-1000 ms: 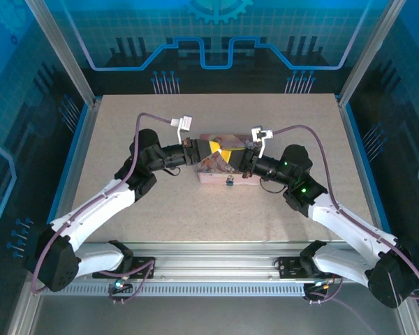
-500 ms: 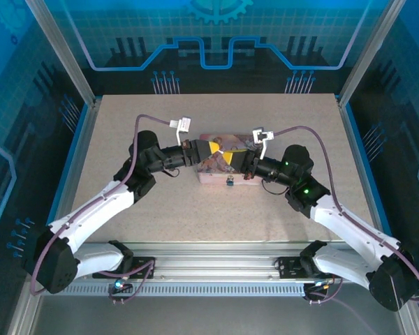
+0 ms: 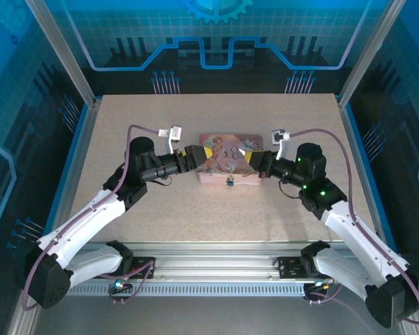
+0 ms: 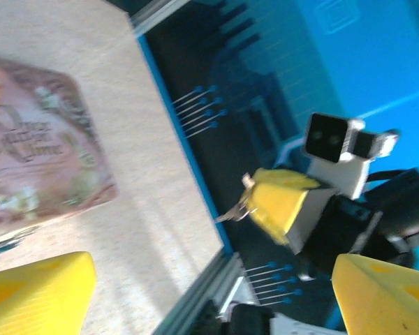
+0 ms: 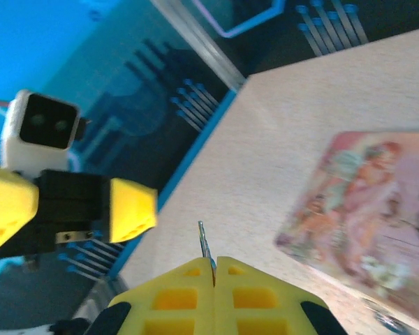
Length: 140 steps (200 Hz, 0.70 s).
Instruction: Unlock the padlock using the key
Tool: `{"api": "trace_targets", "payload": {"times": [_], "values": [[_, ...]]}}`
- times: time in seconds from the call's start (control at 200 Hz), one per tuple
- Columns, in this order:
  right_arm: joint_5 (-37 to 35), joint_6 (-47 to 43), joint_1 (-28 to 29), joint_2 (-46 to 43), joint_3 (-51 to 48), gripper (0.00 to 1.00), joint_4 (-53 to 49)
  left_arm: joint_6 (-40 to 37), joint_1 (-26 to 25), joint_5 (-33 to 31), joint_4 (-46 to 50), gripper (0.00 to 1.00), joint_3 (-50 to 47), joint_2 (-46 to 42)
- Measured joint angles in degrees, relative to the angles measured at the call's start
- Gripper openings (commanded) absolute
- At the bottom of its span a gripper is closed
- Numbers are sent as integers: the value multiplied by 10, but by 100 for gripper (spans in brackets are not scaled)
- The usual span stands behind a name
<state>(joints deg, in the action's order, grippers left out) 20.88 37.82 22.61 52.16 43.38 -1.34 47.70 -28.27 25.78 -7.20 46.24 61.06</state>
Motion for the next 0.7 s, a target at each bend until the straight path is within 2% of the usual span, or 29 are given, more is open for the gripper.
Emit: {"api": "trace_targets", "payload": {"times": [0.125, 0.155, 0.325, 0.52, 0.7], "values": [[-46, -39, -23, 14, 31, 0, -76, -17, 0, -29, 47, 94, -28, -2], [-57, -49, -28, 21, 39, 0, -88, -18, -1, -35, 54, 99, -35, -1], [-112, -90, -68, 93, 86, 0, -119, -30, -28, -69, 66, 99, -66, 17], [-145, -107, -105, 207, 124, 0, -112, -38, -91, -132, 29, 99, -97, 68], [-148, -110, -128, 317, 177, 0, -93, -47, -125, -184, -49, 99, -127, 120]]}}
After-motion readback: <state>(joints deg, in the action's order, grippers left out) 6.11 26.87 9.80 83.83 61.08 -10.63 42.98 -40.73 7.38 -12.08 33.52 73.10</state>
